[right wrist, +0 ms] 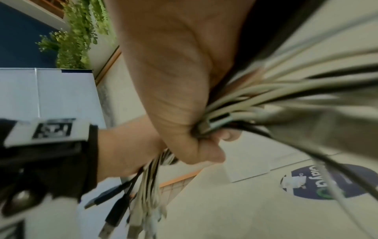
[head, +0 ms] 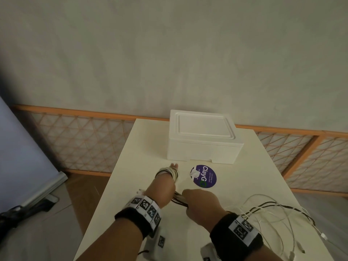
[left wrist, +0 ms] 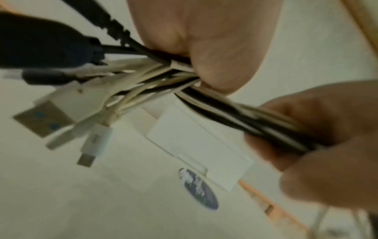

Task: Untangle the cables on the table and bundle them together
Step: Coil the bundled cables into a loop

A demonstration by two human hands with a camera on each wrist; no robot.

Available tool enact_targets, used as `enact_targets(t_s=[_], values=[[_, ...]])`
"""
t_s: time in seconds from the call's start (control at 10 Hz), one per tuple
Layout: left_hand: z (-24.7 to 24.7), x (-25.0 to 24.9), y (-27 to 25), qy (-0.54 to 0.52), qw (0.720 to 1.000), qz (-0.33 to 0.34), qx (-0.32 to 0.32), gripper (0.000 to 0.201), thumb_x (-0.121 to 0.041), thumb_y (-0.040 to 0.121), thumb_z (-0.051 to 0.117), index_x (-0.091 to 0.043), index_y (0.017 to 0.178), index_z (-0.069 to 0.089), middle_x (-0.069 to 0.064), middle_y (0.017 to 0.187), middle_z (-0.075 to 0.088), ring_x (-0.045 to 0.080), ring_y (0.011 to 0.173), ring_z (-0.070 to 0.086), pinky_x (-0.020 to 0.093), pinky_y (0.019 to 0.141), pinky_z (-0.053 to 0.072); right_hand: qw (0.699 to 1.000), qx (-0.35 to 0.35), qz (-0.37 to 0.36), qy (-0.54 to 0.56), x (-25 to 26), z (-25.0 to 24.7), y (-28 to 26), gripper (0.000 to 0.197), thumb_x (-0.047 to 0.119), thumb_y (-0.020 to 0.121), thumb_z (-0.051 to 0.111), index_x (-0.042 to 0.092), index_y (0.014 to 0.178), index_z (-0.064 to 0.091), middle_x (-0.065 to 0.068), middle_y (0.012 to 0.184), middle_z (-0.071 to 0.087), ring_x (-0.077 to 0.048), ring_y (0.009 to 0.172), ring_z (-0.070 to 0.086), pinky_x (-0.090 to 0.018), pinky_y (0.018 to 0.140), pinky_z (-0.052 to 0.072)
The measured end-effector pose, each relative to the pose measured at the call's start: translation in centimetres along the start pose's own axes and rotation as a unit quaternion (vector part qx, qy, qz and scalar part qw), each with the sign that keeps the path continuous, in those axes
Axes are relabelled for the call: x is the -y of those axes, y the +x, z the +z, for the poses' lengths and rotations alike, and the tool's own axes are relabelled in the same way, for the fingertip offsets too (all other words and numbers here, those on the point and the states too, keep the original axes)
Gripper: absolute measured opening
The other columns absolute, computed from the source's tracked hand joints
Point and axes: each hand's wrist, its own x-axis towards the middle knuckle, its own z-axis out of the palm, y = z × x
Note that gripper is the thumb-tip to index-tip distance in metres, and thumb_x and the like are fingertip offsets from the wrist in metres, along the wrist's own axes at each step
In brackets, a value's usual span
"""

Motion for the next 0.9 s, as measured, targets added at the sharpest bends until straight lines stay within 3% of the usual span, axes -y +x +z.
enact_targets(t_s=[0.1, 0.2, 0.3, 0.4, 0.5, 0.6, 0.7, 0.8, 0.9], values=[[1.1, 0.3, -0.5, 0.047, 0.998, 0.013, 0.043, 0.057, -0.018, 0.098, 0.044, -0.009, 0.15, 0.021, 0.018, 0.139, 0.049, 0.031, 0.122, 0.051, 0.036, 0.099, 0.041, 0.999, -0.019, -0.014, -0.034, -1.0, 0.4, -0.8, 0.029, 0.015, 0.088, 0.044, 0.022, 0.115, 0.054, -0.001, 0.106, 0.063, -0.025, 0.097, 0.062, -0.03, 0.074, 0.044], [1.8, 0.2, 0.0, 0.058, 0.996, 0.03, 0.063, 0.066, -0.037, 0.098, 0.046, -0.014, 0.152, 0.015, 0.015, 0.131, 0.055, 0.027, 0.113, 0.058, 0.032, 0.095, 0.044, 0.998, -0.039, -0.004, -0.047, -1.9, -1.1, -1.4, 0.026, 0.024, 0.088, 0.047, 0.024, 0.112, 0.057, 0.002, 0.101, 0.065, -0.022, 0.093, 0.063, -0.028, 0.073, 0.046], [1.8, -0.3, 0.3, -0.059, 0.994, 0.042, 0.085, 0.064, -0.046, 0.092, 0.054, -0.012, 0.143, 0.035, 0.011, 0.096, 0.063, 0.018, 0.072, 0.064, 0.027, 0.071, 0.054, 0.996, -0.074, -0.014, -0.048, -3.1, -2.4, -1.6, 0.024, 0.031, 0.085, 0.052, 0.027, 0.107, 0.06, 0.005, 0.097, 0.067, -0.02, 0.09, 0.064, -0.028, 0.075, 0.049], [1.3, -1.1, 0.9, 0.048, 0.988, 0.087, 0.122, 0.075, -0.057, 0.065, 0.077, -0.017, 0.123, 0.051, -0.001, 0.103, 0.053, 0.015, 0.094, 0.055, 0.024, 0.082, 0.046, 0.994, -0.094, -0.022, -0.044, -4.0, -3.3, -1.1, 0.02, 0.032, 0.083, 0.054, 0.028, 0.102, 0.06, 0.004, 0.092, 0.068, -0.02, 0.085, 0.064, -0.027, 0.07, 0.043], [-0.1, -1.5, 2.4, 0.283, 0.947, 0.115, 0.102, 0.039, -0.05, 0.075, 0.069, -0.019, 0.079, 0.046, 0.002, 0.087, 0.058, 0.022, 0.083, 0.059, 0.035, 0.076, 0.051, 0.996, -0.093, -0.008, -0.015, -5.6, -1.9, -0.1, 0.023, 0.03, 0.081, 0.054, 0.028, 0.103, 0.057, 0.005, 0.095, 0.067, -0.019, 0.087, 0.063, -0.029, 0.077, 0.043], [-1.6, -0.6, 3.6, 0.349, 0.93, 0.091, 0.075, 0.007, -0.022, 0.084, 0.054, -0.016, 0.086, 0.056, 0.007, 0.09, 0.066, 0.027, 0.08, 0.063, 0.033, 0.072, 0.05, 0.995, -0.083, 0.039, 0.025, -8.3, 0.1, 0.4, 0.032, 0.034, 0.079, 0.054, 0.033, 0.111, 0.052, 0.008, 0.1, 0.067, -0.016, 0.095, 0.062, -0.031, 0.083, 0.041], [-2.4, 0.7, 4.1, 0.373, 0.924, 0.043, 0.071, 0.019, -0.018, 0.084, 0.052, -0.011, 0.097, 0.063, 0.008, 0.096, 0.067, 0.027, 0.086, 0.064, 0.03, 0.069, 0.044, 0.993, -0.08, 0.087, 0.0, -11.5, 0.9, 0.4, 0.026, 0.035, 0.077, 0.051, 0.032, 0.103, 0.054, 0.009, 0.084, 0.062, -0.015, 0.091, 0.059, -0.033, 0.078, 0.038], [-2.0, 0.7, 4.7, 0.352, 0.934, 0.039, 0.049, 0.019, -0.019, 0.083, 0.051, -0.013, 0.096, 0.062, 0.006, 0.097, 0.066, 0.028, 0.088, 0.062, 0.031, 0.072, 0.045, 0.989, -0.1, 0.11, -0.012, -13.7, 0.7, 0.6, 0.021, 0.036, 0.077, 0.049, 0.029, 0.096, 0.054, 0.01, 0.082, 0.06, -0.015, 0.091, 0.058, -0.034, 0.076, 0.037], [-0.9, -0.3, 4.9, 0.327, 0.943, 0.037, 0.037, 0.016, -0.022, 0.083, 0.052, -0.013, 0.091, 0.062, 0.005, 0.093, 0.065, 0.027, 0.085, 0.062, 0.031, 0.07, 0.045, 0.988, -0.079, 0.13, -0.025, -14.7, 0.1, 1.3, 0.032, 0.038, 0.078, 0.054, 0.033, 0.11, 0.053, 0.011, 0.101, 0.06, -0.016, 0.1, 0.054, -0.035, 0.081, 0.039]])
